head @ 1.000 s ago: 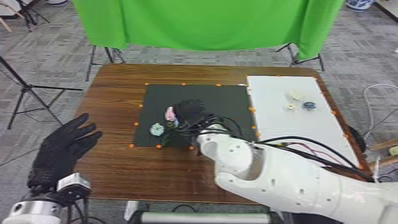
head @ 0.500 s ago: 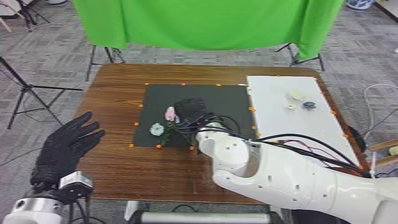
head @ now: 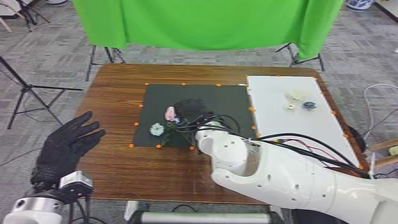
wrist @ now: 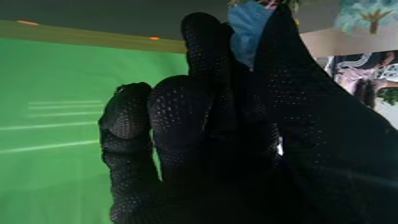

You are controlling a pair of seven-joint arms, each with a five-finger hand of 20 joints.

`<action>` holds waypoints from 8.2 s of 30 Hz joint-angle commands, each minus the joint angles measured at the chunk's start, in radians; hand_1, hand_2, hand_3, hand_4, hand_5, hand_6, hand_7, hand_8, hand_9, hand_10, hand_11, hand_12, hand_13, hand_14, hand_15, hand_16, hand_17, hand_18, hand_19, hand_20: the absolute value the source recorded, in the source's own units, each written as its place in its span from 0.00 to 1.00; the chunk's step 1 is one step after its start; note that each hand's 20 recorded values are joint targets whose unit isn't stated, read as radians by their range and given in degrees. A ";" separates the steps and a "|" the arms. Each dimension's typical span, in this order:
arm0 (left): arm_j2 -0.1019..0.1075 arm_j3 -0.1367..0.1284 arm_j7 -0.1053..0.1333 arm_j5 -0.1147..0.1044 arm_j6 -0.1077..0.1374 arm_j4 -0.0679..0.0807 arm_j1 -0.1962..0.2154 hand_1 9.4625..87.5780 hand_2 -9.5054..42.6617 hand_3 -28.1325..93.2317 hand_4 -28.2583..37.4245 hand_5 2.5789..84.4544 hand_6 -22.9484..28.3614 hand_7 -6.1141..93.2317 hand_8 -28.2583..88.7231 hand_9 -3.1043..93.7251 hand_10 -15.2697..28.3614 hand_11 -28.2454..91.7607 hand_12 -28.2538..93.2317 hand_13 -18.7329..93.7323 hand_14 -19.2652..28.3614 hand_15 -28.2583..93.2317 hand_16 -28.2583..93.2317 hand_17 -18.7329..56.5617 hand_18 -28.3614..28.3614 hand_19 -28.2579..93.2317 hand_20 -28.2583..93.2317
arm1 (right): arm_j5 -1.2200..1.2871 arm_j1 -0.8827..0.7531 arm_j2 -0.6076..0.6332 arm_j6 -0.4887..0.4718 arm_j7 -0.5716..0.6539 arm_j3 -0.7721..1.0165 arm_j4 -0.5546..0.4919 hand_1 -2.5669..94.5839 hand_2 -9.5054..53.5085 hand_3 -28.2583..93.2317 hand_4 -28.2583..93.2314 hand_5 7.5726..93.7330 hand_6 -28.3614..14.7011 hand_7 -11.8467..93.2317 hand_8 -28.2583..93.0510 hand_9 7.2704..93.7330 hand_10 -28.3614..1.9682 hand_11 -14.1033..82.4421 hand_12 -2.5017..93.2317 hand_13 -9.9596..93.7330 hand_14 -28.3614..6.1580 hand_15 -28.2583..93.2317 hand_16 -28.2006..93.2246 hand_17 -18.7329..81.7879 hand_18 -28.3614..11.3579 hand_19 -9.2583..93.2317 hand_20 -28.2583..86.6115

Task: Arrange flowers

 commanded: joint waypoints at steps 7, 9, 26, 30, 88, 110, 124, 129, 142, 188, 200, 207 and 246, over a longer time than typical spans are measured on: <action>-0.007 0.002 -0.013 0.006 -0.010 0.002 0.009 0.19 0.28 0.92 0.13 0.43 0.65 0.21 0.15 0.38 0.80 0.45 0.30 0.39 0.96 0.63 0.15 0.13 0.92 0.72 0.18 | -0.045 -0.044 -0.012 -0.075 -0.014 0.044 -0.029 0.48 0.00 0.94 0.00 0.66 0.66 0.33 0.12 0.75 0.54 0.42 0.27 0.74 0.59 0.94 0.34 0.50 0.17 1.00 0.53; -0.006 0.004 -0.010 0.006 -0.007 0.002 0.011 0.19 0.28 0.92 0.13 0.43 0.65 0.21 0.15 0.38 0.80 0.45 0.30 0.39 0.96 0.63 0.15 0.13 0.92 0.72 0.18 | -0.048 -0.036 -0.008 -0.063 -0.005 0.030 -0.033 0.48 0.00 0.95 0.00 0.66 0.66 0.33 0.11 0.75 0.54 0.43 0.27 0.74 0.59 0.94 0.34 0.50 0.17 1.00 0.53; -0.019 0.000 -0.019 0.009 -0.004 -0.003 0.025 0.20 0.27 0.92 0.14 0.43 0.65 0.21 0.15 0.38 0.80 0.45 0.30 0.39 0.96 0.63 0.15 0.13 0.92 0.72 0.18 | -0.069 -0.102 -0.024 -0.190 -0.023 0.142 -0.071 0.45 0.00 0.98 0.00 0.53 0.57 0.33 0.10 0.58 0.40 0.52 0.18 0.69 0.55 0.96 0.34 0.46 0.15 1.00 0.53; -0.014 0.009 0.006 0.003 0.011 -0.008 0.045 0.19 0.27 0.92 0.14 0.43 0.65 0.21 0.15 0.38 0.80 0.45 0.30 0.39 0.96 0.63 0.15 0.13 0.92 0.72 0.17 | -0.071 -0.136 -0.025 -0.241 -0.050 0.209 -0.096 0.44 0.00 0.98 0.00 0.51 0.56 0.33 0.10 0.56 0.37 0.52 0.18 0.68 0.53 0.96 0.34 0.45 0.15 1.00 0.52; 0.007 0.031 0.046 -0.008 0.036 -0.011 0.049 0.19 0.28 0.92 0.13 0.43 0.65 0.21 0.15 0.39 0.80 0.45 0.30 0.39 0.96 0.63 0.15 0.13 0.92 0.72 0.18 | 0.396 -0.147 0.451 -0.137 0.132 0.431 0.077 0.39 0.00 1.00 0.00 0.47 0.59 0.32 0.10 0.50 0.45 0.35 0.16 0.67 0.52 0.94 0.29 0.43 0.16 1.00 0.46; -0.003 0.035 0.056 -0.013 0.044 -0.011 0.059 0.19 0.28 0.92 0.13 0.43 0.65 0.21 0.15 0.38 0.80 0.45 0.30 0.39 0.96 0.63 0.15 0.13 0.92 0.72 0.18 | 0.309 0.031 0.495 0.188 0.144 0.103 0.097 0.53 0.02 0.89 0.00 0.85 0.71 0.34 0.21 0.95 0.70 0.37 0.29 0.82 0.64 0.90 0.35 0.52 0.19 1.00 0.49; 0.002 0.026 0.053 -0.012 0.051 -0.021 0.066 0.19 0.28 0.92 0.13 0.43 0.65 0.21 0.15 0.38 0.80 0.45 0.30 0.39 0.96 0.63 0.15 0.13 0.92 0.72 0.18 | 0.218 0.122 0.275 0.230 0.035 0.134 0.018 0.55 0.00 0.91 0.00 0.89 0.68 0.31 0.23 0.98 0.65 0.38 0.31 0.84 0.64 0.90 0.36 0.53 0.17 1.00 0.51; -0.002 0.016 0.053 -0.012 0.051 -0.024 0.075 0.19 0.28 0.92 0.13 0.43 0.65 0.21 0.15 0.38 0.80 0.45 0.30 0.40 0.96 0.63 0.15 0.13 0.92 0.72 0.18 | 0.180 0.069 0.172 0.184 -0.038 0.180 -0.029 0.55 0.00 0.91 0.00 0.89 0.67 0.30 0.24 0.98 0.64 0.38 0.30 0.84 0.64 0.90 0.36 0.53 0.17 1.00 0.51; 0.004 0.017 0.043 -0.009 0.039 -0.015 0.044 0.19 0.28 0.92 0.13 0.43 0.65 0.21 0.15 0.38 0.80 0.45 0.30 0.39 0.96 0.63 0.15 0.13 0.92 0.72 0.18 | 0.121 0.008 0.010 0.124 -0.064 0.112 0.027 0.54 0.00 0.91 0.00 0.89 0.68 0.29 0.24 0.98 0.65 0.38 0.30 0.83 0.64 0.90 0.36 0.52 0.17 1.00 0.50; -0.003 0.011 -0.003 0.006 0.013 -0.002 0.010 0.19 0.28 0.92 0.13 0.43 0.65 0.21 0.15 0.39 0.80 0.45 0.30 0.40 0.96 0.63 0.15 0.13 0.92 0.72 0.18 | 0.119 -0.114 -0.038 -0.097 -0.067 0.240 0.017 0.42 0.00 0.96 0.00 0.72 0.66 0.32 0.18 0.82 0.58 0.44 0.28 0.74 0.56 0.92 0.35 0.44 0.17 0.98 0.48; 0.000 0.015 0.002 0.004 0.021 -0.003 0.025 0.19 0.28 0.92 0.13 0.43 0.65 0.21 0.15 0.39 0.80 0.45 0.30 0.39 0.96 0.63 0.15 0.13 0.92 0.72 0.18 | 0.103 -0.146 -0.047 -0.163 -0.074 0.295 -0.001 0.37 0.00 0.99 0.00 0.67 0.64 0.31 0.11 0.72 0.48 0.52 0.20 0.69 0.51 0.94 0.34 0.42 0.15 0.97 0.50; -0.002 0.019 -0.002 0.005 0.020 -0.007 0.029 0.19 0.28 0.92 0.13 0.43 0.65 0.21 0.15 0.39 0.80 0.45 0.30 0.40 0.96 0.63 0.15 0.13 0.92 0.72 0.18 | 0.107 -0.166 -0.048 -0.192 -0.060 0.318 -0.002 0.36 0.01 1.00 0.00 0.65 0.62 0.31 0.11 0.70 0.46 0.52 0.19 0.68 0.49 0.94 0.34 0.41 0.14 0.96 0.51; 0.009 0.037 0.049 -0.007 0.055 -0.012 0.067 0.19 0.28 0.92 0.13 0.43 0.65 0.21 0.15 0.39 0.80 0.45 0.30 0.40 0.96 0.63 0.15 0.13 0.92 0.72 0.18 | 0.295 -0.206 0.144 -0.128 -0.120 0.569 -0.089 0.35 0.07 0.99 0.00 0.63 0.62 0.35 0.09 0.64 0.42 0.44 0.17 0.68 0.50 0.91 0.33 0.41 0.15 0.96 0.49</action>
